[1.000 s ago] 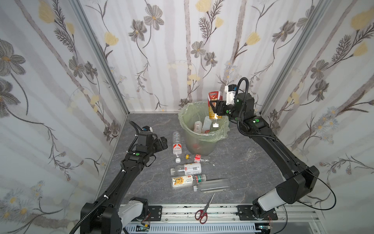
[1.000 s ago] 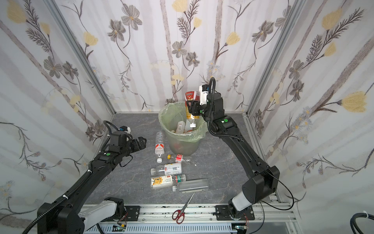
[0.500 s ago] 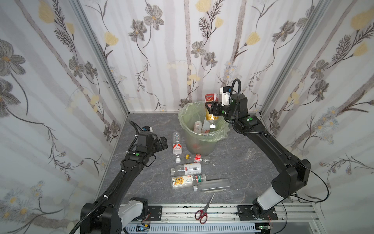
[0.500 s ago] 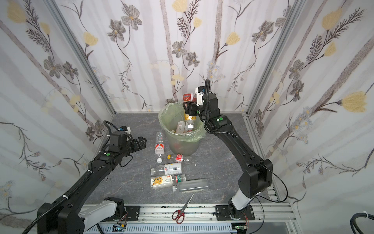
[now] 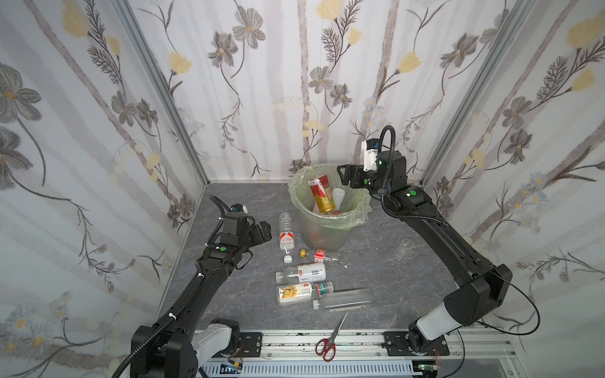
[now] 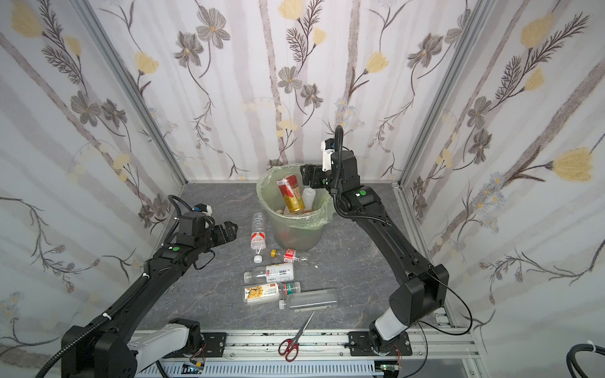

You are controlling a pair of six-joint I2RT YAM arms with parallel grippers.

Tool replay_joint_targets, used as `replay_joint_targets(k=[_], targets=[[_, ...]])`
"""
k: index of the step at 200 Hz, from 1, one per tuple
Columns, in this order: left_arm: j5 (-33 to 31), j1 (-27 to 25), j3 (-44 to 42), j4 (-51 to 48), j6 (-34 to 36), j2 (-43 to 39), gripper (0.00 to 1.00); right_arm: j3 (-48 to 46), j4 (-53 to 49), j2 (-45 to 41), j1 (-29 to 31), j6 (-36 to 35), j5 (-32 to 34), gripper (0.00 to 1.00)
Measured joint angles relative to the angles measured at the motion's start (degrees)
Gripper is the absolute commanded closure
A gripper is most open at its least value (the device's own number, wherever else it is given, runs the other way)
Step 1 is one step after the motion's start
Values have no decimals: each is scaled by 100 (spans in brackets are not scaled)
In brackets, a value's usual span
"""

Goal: Put the plastic bottles in the bin
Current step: 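Open the right gripper to drop the red-and-yellow bottle into the bin, then lower the left gripper onto the clear red-labelled bottle beside the bin and close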

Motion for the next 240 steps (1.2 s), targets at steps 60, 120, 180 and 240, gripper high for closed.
replay_joint_targets(k=[60, 120, 180, 240], targets=[[44, 0, 0, 2, 0, 59, 0, -472, -26, -678, -4, -232, 273, 11], [155, 0, 153, 103, -52, 348, 2, -1703, 120, -1716, -50, -474, 481, 11], [365, -15, 229, 376, -149, 651, 2, -2459, 138, -2199, -188, -695, 560, 11], [470, -199, 48, 645, -175, 1137, 4, -2813, 435, -2393, -205, -796, 400, 12]])
